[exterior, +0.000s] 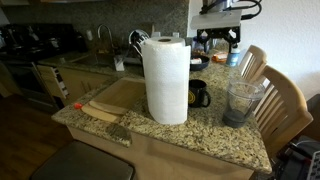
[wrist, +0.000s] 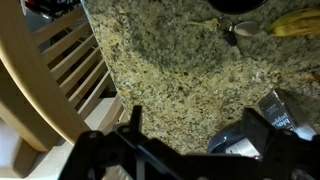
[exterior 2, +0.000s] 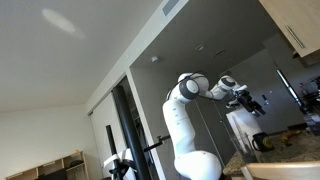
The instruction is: Put the white bottle in the bowl then put the jar in the bowl
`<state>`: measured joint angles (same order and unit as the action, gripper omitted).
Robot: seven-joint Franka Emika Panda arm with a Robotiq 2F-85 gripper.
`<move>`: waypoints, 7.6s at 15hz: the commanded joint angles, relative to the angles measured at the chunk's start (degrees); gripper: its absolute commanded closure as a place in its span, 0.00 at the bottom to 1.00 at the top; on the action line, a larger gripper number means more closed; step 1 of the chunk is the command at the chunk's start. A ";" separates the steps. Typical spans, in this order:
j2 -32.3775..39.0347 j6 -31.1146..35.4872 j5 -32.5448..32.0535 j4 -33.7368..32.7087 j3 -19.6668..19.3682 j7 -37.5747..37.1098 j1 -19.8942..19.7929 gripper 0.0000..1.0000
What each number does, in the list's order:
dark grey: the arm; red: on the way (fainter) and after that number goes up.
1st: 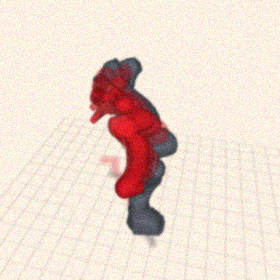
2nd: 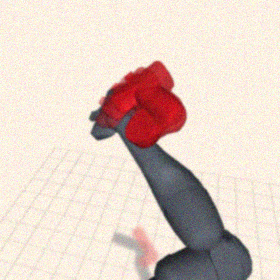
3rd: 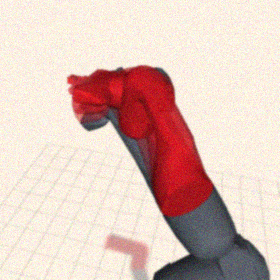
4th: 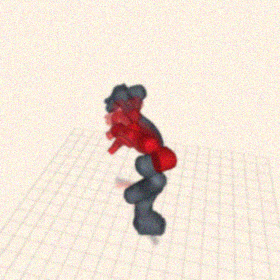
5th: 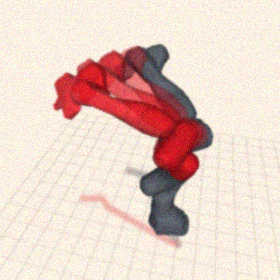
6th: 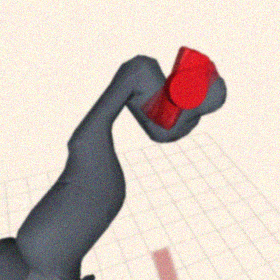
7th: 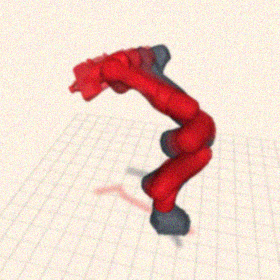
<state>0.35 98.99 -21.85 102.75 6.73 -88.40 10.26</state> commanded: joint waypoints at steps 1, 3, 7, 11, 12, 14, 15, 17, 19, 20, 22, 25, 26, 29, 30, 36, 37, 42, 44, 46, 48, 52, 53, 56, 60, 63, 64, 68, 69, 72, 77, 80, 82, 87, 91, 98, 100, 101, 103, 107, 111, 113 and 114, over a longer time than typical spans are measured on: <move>0.07 -0.19 0.01 -0.20 0.65 0.00 -0.60 0.00; 5.03 -0.80 6.81 -4.39 2.57 4.18 1.16 0.00; 3.94 -0.21 17.88 -1.45 4.86 8.20 2.88 0.00; 3.96 -0.92 22.65 -1.61 5.01 6.04 3.67 0.00; 3.52 -1.20 23.58 -1.55 5.05 6.19 3.61 0.00; 2.95 -1.41 24.01 -1.33 5.06 6.31 3.50 0.00; 2.91 -1.42 24.04 -1.29 5.06 6.34 3.49 0.00; 3.61 -4.56 20.79 -2.33 5.21 3.42 3.97 0.00; 2.43 -9.61 16.92 -0.88 5.19 -1.71 4.23 0.00; 1.01 -11.37 15.85 0.85 5.18 -4.37 4.22 0.00; -0.96 -14.28 15.44 2.92 5.23 -7.58 4.18 0.00; 0.99 -14.80 15.93 0.73 5.49 -7.71 3.99 0.00; 0.32 -14.97 15.93 1.33 5.56 -8.11 3.92 0.00; -1.54 -13.97 14.87 3.19 5.78 -8.91 4.02 0.00; -3.72 -11.67 14.26 5.54 5.82 -9.24 4.06 0.00; -20.09 -8.24 19.47 20.83 4.61 -9.96 1.97 0.00; -23.23 -8.25 21.10 23.72 4.11 -9.27 1.28 0.00; -24.50 -11.12 21.80 23.07 5.17 -9.32 -0.56 0.00; -23.02 -9.79 20.97 22.93 5.85 -9.87 -0.78 0.00; -20.70 -5.62 20.51 23.62 6.20 -8.97 -1.09 0.00; -17.36 -1.66 21.89 24.09 5.52 -6.57 -1.15 0.00; -15.88 -2.15 22.01 23.67 5.75 -7.82 -1.12 0.00; -15.15 -1.99 22.00 23.61 5.63 -7.70 -1.20 0.00; -15.15 -2.75 22.15 23.55 5.58 -7.37 -1.18 0.00; -15.01 -4.70 22.85 23.29 5.33 -8.00 -1.44 0.00; -15.07 -5.46 23.03 23.13 5.18 -8.54 -1.57 0.00; -15.01 -5.92 23.30 22.83 5.08 -9.15 -1.68 0.00; -15.07 -4.81 22.06 23.43 5.58 -9.07 -1.43 0.00; -15.07 -4.82 22.06 23.43 5.57 -9.07 -1.50 0.00; -14.48 -5.44 22.87 23.33 5.78 -9.17 -1.32 0.00; -14.84 -4.95 22.57 23.41 5.94 -9.10 -1.43 0.00; -14.59 -4.83 22.50 23.23 5.97 -9.14 -1.46 0.00; -14.11 -4.89 22.30 22.76 6.04 -9.19 -1.45 0.28; -13.06 -5.12 22.44 21.34 6.06 -9.10 -1.46 0.62; -11.39 -5.15 22.18 19.30 6.41 -9.99 -1.38 0.90; -8.71 -7.20 16.99 12.46 6.65 -28.47 -2.06 0.98; -9.20 -8.76 15.05 10.68 6.41 -34.50 -2.08 0.97; -9.46 -9.90 14.22 9.75 6.44 -37.56 -2.05 0.97; -9.76 -12.13 12.52 7.96 6.14 -42.91 -2.28 0.97; -11.54 -16.46 10.43 5.68 3.53 -49.40 -4.54 0.97; -11.28 -17.08 8.19 4.07 -3.18 -48.30 -10.59 0.97; -8.74 -15.15 4.92 1.74 -6.45 -48.27 -13.78 0.97; -6.83 -13.42 3.41 -0.20 -7.96 -46.39 -14.87 0.97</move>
<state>-11.03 83.42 -15.07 107.57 1.50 -136.06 -1.10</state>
